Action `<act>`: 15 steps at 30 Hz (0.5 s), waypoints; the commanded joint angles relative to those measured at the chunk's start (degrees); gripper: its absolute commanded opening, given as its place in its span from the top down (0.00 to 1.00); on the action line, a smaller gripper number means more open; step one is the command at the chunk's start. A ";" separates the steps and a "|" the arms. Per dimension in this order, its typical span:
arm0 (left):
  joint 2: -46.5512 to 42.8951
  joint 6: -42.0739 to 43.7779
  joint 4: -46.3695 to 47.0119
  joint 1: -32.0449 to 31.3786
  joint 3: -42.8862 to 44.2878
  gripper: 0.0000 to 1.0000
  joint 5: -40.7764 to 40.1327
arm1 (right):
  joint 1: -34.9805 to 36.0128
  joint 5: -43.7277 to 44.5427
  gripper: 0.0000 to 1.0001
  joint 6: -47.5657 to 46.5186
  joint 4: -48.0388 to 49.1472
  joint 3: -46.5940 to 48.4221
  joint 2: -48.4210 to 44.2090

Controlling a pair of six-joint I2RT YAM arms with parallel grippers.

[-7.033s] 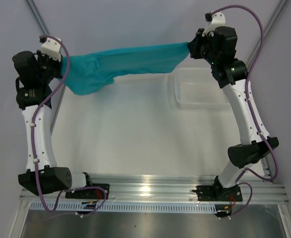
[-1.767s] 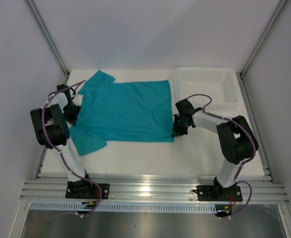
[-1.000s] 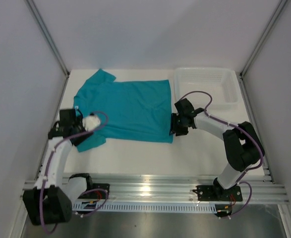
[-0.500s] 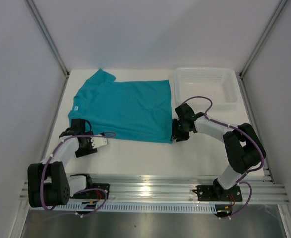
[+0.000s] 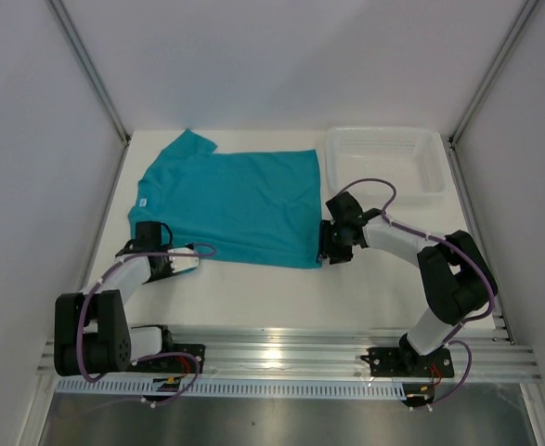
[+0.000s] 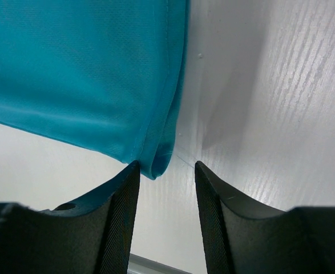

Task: Roll the t-shirts
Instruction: Flatten the tshirt

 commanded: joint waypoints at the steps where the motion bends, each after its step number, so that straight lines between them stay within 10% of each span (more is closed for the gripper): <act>1: 1.03 -1.62 2.61 -0.03 -0.10 0.57 0.82 | 0.96 -0.51 0.53 0.83 -0.40 2.33 -0.17; 6: 0.33 -2.58 1.91 -0.03 0.08 0.98 1.44 | 1.58 -1.04 0.53 0.39 -2.15 3.82 -0.17; 15: -7.40 -4.34 -4.06 -0.03 -0.71 0.99 4.60 | 1.49 -1.21 0.52 0.83 -1.28 4.00 -2.10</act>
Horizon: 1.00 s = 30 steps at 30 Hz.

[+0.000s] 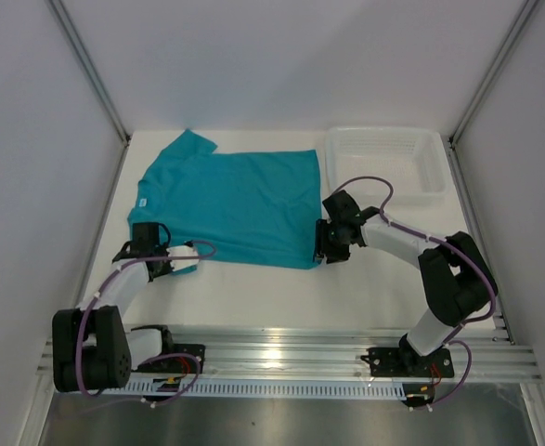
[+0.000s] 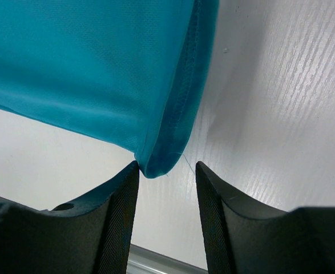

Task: Roll the t-shirts
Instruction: Flatten the tshirt

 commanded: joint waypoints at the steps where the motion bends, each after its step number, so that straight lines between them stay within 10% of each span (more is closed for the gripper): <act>1: -4.04 -1.89 -3.70 -0.03 -0.78 0.99 2.79 | 0.29 -1.32 0.52 0.74 0.73 2.21 -0.51; 30: -7.39 -5.32 -6.78 0.06 2.29 0.99 5.16 | -1.29 -2.11 0.50 -3.48 -2.79 3.70 -1.65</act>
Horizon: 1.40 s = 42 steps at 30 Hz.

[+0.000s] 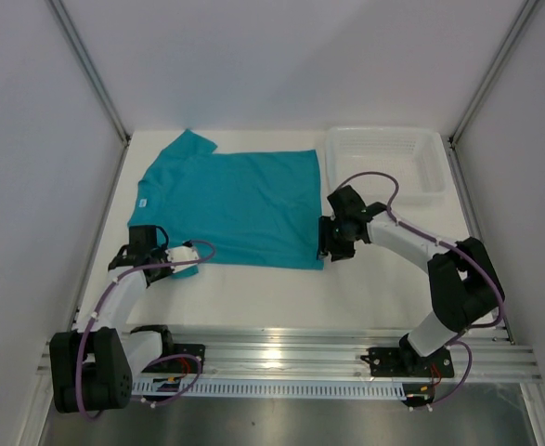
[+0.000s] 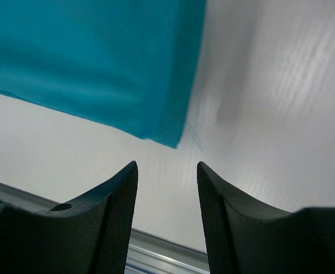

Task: Roll the t-shirts
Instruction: Flatten the tshirt, then fold the tshirt

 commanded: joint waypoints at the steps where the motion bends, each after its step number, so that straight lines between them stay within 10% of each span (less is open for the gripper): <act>1: -0.09 -1.34 -0.50 0.06 2.54 1.00 1.88 | 0.52 -2.72 0.50 -0.35 4.10 3.48 3.36; 11: -0.27 -3.45 -0.86 -0.03 4.38 0.99 1.88 | 1.93 -7.39 0.55 0.44 7.01 2.00 11.80; 18: 0.79 -7.49 -2.17 0.32 8.93 0.99 2.85 | 0.09 -7.74 1.00 1.06 5.60 2.34 12.07; 42: 24.42 -12.42 -0.95 2.96 37.68 0.99 3.99 | -5.72 -12.58 1.00 -0.96 -5.29 26.68 20.24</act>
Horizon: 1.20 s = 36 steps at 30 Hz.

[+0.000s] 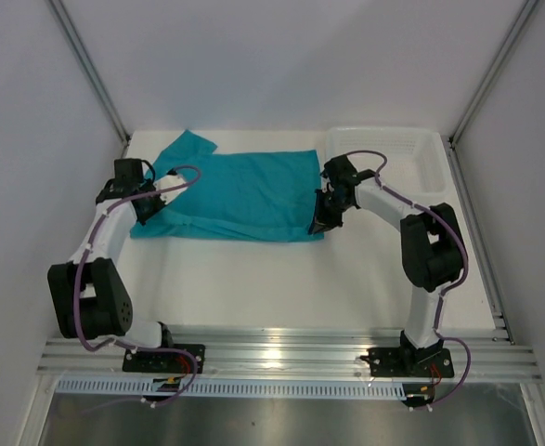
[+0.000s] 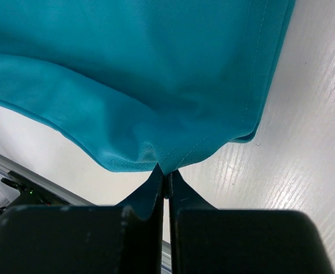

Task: Roll the t-shirts
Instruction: Fold the tshirt

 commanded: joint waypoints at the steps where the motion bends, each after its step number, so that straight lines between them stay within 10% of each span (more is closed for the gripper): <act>1: 2.68 0.17 2.38 0.58 4.56 0.99 -1.45 | -0.49 1.08 1.00 -0.29 -2.57 4.41 1.42; 36: 22.28 2.02 15.47 -0.83 14.13 0.90 -7.43 | 0.38 7.68 1.00 6.13 -0.99 12.06 6.70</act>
